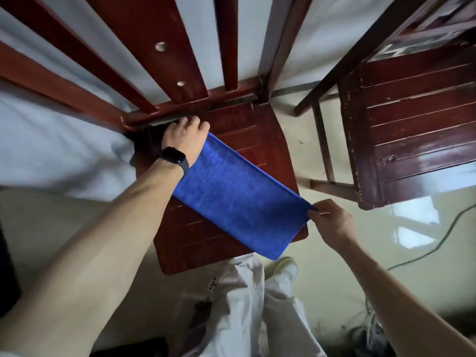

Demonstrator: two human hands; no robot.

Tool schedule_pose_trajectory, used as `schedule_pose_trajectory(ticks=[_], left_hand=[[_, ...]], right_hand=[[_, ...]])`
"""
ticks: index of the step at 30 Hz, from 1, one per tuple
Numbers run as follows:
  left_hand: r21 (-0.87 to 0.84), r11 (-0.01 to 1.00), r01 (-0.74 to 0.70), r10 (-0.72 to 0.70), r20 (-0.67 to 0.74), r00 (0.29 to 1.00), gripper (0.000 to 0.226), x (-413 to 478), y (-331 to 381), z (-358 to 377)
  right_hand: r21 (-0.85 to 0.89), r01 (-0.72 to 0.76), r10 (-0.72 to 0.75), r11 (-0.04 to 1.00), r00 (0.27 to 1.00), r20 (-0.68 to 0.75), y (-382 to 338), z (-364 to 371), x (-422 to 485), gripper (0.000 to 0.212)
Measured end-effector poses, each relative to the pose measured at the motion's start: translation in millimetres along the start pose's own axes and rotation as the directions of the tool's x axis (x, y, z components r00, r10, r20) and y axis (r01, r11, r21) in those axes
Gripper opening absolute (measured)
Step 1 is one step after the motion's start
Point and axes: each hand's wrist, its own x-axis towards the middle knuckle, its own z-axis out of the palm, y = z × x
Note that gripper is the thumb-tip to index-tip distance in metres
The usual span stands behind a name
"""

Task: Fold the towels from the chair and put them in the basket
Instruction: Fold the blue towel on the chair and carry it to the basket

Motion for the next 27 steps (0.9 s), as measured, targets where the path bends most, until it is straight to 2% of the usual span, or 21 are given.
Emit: schedule_pose_trajectory(ticks=[3, 6, 10, 12, 14, 15, 18, 21, 23, 24, 27], left_hand=[[-0.096, 0.995, 0.014, -0.019, -0.052, 0.998, 0.032, 13.2, 9.4, 3.8], [-0.194, 0.977, 0.088, -0.114, -0.132, 0.985, 0.044, -1.9, 22.7, 11.1], [-0.296, 0.955, 0.028, -0.112, -0.269, 0.957, 0.051, -79.3, 63.6, 33.4], [-0.455, 0.883, 0.119, -0.238, -0.216, 0.947, 0.046, -130.4, 96.7, 47.8], [-0.618, 0.725, 0.303, -0.446, -0.086, 0.891, 0.042, -176.7, 134.2, 60.2], [-0.701, 0.602, 0.384, -0.533, 0.006, 0.846, 0.040, -195.9, 152.1, 63.7], [-0.839, 0.128, 0.528, -0.636, 0.339, 0.693, 0.033, -236.5, 204.2, 80.8], [-0.751, -0.291, 0.593, -0.548, 0.639, 0.540, 0.042, -249.2, 242.2, 95.3], [-0.612, -0.485, 0.624, -0.394, 0.791, 0.469, 0.053, -244.9, 257.0, 98.0], [-0.561, -0.556, 0.613, -0.327, 0.826, 0.459, 0.051, -241.2, 261.0, 95.8], [-0.491, -0.684, 0.539, -0.190, 0.834, 0.519, 0.025, -230.2, 263.7, 88.6]], right_hand=[[0.022, -0.035, 0.035, 0.999, 0.999, 0.008, 4.2, 3.3, -0.9, 0.004], [0.047, -0.052, 0.052, 0.998, 0.999, -0.005, 6.7, 8.4, -5.1, 0.008], [0.015, -0.005, 0.005, 1.000, 1.000, 0.010, 4.7, 7.7, -12.3, 0.011], [-0.034, 0.035, -0.034, 0.999, 0.999, 0.024, 1.1, 6.7, -13.4, 0.015], [-0.073, 0.068, -0.064, 0.995, 0.997, 0.053, -1.6, 5.8, -13.4, 0.025], [-0.099, 0.087, -0.080, 0.991, 0.994, 0.075, -2.2, 6.0, -12.5, 0.031], [-0.177, 0.161, -0.139, 0.971, 0.982, 0.130, -2.6, 6.3, -9.5, 0.033], [-0.194, 0.186, -0.161, 0.963, 0.977, 0.136, -0.4, 5.0, -8.1, 0.028], [-0.191, 0.185, -0.160, 0.964, 0.977, 0.138, 4.1, 3.5, -7.4, 0.026], [-0.180, 0.185, -0.160, 0.966, 0.977, 0.142, 6.0, 2.4, -7.4, 0.022], [-0.164, 0.173, -0.147, 0.971, 0.976, 0.160, 11.3, -0.3, -8.1, 0.008]])
